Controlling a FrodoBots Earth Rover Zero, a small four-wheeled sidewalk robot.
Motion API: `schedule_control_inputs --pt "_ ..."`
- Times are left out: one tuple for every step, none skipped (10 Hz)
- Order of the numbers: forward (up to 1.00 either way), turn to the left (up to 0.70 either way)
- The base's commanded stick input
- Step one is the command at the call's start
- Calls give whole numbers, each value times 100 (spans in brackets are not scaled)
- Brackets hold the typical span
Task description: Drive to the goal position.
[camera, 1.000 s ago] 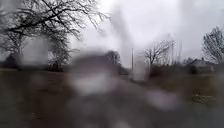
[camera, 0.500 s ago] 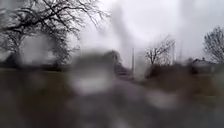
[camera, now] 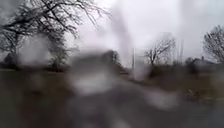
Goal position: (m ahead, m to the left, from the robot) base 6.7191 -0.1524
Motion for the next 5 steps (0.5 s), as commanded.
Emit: schedule_control_inputs --pt "70 0" --pt "70 11" --pt "70 33" --pt "70 0" --pt "70 0"
